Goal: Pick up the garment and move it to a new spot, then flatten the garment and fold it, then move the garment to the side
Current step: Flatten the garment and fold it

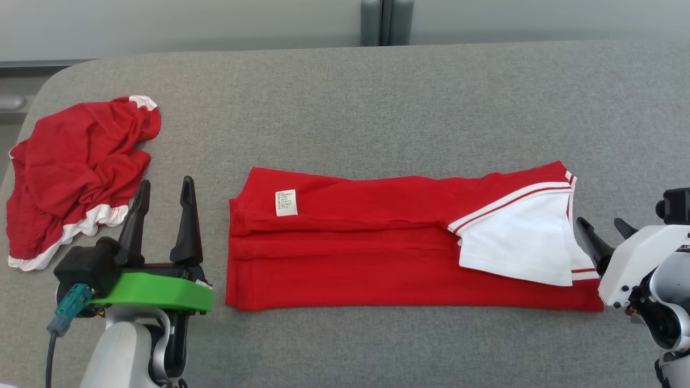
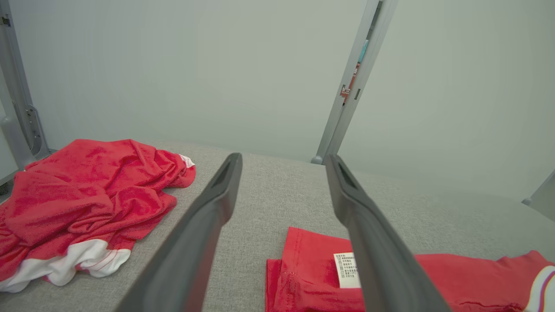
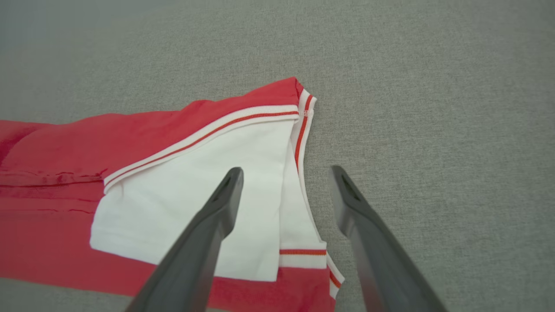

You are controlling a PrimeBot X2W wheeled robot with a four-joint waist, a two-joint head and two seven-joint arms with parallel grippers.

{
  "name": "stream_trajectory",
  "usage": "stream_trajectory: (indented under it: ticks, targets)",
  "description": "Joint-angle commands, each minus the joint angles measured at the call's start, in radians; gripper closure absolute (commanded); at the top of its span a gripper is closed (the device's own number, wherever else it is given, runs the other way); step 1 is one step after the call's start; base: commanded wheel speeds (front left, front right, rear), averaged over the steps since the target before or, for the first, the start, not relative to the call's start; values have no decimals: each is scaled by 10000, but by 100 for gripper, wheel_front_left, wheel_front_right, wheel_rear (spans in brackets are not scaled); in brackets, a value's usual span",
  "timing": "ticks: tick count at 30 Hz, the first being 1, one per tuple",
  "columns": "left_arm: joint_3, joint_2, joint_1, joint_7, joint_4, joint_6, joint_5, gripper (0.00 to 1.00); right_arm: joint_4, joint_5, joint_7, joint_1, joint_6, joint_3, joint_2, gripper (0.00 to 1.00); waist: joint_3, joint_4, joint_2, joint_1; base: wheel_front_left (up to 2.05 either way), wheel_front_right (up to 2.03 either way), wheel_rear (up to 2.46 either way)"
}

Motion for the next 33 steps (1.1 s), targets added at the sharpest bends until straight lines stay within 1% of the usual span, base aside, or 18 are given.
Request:
stream_trajectory:
  ticks: [1,5,11,17,26,27,28,29,31,33]
  targets:
    - [274,-109,211,-23,-98,-150,402,0,243,-142,56,-241,-15,-48,3,0,-32,50,-1,0,0,0,0]
    - [793,-372,451,-24,-33,-401,1045,0,1045,-242,55,-690,-15,-75,-52,0,-6,141,-1,0,0,0,0]
    - [1077,-585,408,-24,104,-587,1491,0,2308,-407,476,-1346,-10,-186,15,0,226,290,-1,0,0,0,0]
    - [1158,-680,148,-25,111,-638,1628,0,3310,-404,708,-1888,-10,-171,193,0,528,375,-1,0,0,0,0]
    - [956,-667,-95,-25,71,-646,1568,0,4469,-352,824,-2467,-6,361,557,0,852,407,-1,0,0,0,0]
    - [928,-659,-105,-25,81,-646,1558,0,4594,-308,897,-2493,-6,488,546,28,874,410,-1,0,0,0,0]
    - [898,-652,-120,-25,92,-647,1550,0,4662,-314,899,-2512,-6,571,517,60,885,412,-1,0,0,0,0]
    - [864,-641,-136,-25,106,-647,1534,0,4706,-302,838,-2517,-6,633,470,100,889,411,-1,0,0,0,0]
    - [799,-614,-145,-25,126,-648,1518,0,4723,-321,728,-2519,-7,591,255,100,883,394,-1,0,0,0,0]
    - [768,-604,-139,-25,131,-648,1502,0,4613,-493,459,-2531,-26,314,-18,100,862,355,-1,0,0,0,0]
